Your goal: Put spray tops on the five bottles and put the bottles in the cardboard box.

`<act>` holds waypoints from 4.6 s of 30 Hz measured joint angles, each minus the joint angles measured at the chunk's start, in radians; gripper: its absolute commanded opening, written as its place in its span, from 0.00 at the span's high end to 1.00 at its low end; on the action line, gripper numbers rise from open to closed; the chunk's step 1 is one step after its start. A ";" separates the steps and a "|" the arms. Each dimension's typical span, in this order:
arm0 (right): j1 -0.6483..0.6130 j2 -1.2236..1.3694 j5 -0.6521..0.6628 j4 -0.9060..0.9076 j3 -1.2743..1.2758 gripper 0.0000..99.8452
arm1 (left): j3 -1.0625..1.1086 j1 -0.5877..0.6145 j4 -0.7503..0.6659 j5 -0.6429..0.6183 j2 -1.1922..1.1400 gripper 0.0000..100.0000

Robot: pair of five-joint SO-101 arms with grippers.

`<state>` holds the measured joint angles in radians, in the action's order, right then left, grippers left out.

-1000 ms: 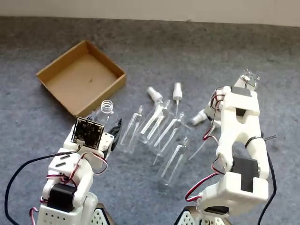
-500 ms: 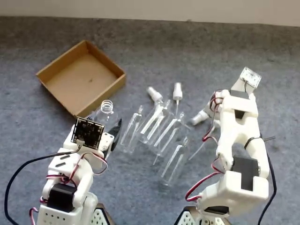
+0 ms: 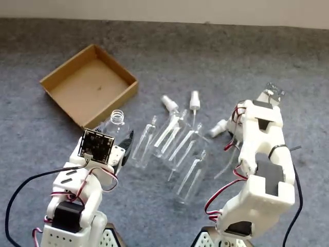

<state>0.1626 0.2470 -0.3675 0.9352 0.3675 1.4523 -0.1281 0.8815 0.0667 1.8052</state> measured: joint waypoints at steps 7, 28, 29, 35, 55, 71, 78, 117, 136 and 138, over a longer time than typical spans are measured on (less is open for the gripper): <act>0.006 -0.020 0.157 0.037 0.000 0.93 | 0.031 0.000 0.000 0.000 -0.002 0.92; -0.184 -0.873 0.396 0.235 0.003 0.93 | 0.084 -0.307 -0.084 -0.003 -0.002 0.92; -0.193 -0.910 0.396 0.235 0.003 0.93 | 0.092 -0.321 -0.084 -0.003 -0.002 0.92; -0.264 -1.085 0.396 0.235 0.003 0.93 | 0.097 -0.453 -0.084 -0.003 -0.002 0.92; -0.410 -1.399 0.123 0.207 0.003 0.94 | 0.221 -0.582 -0.419 -0.006 -0.002 0.92; -0.641 -1.556 0.052 0.118 0.041 0.94 | 0.221 -0.669 -0.419 -0.006 -0.002 0.92; -0.649 -1.603 0.112 0.041 0.256 0.94 | 0.221 -0.672 -0.419 -0.006 -0.002 0.92; -0.647 -1.705 0.150 -0.209 0.299 0.94 | 0.221 -0.672 -0.419 -0.006 -0.002 0.92; -0.649 -1.708 0.150 -0.187 0.410 0.94 | 0.221 -0.623 -0.405 -0.006 -0.002 0.92; -0.654 -1.709 0.150 -0.152 0.433 0.94 | 0.221 -0.618 -0.405 -0.006 -0.002 0.92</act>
<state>-0.4910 -1.4622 -0.2171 0.7833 0.8002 1.6732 -0.7465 0.4764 0.0606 1.8036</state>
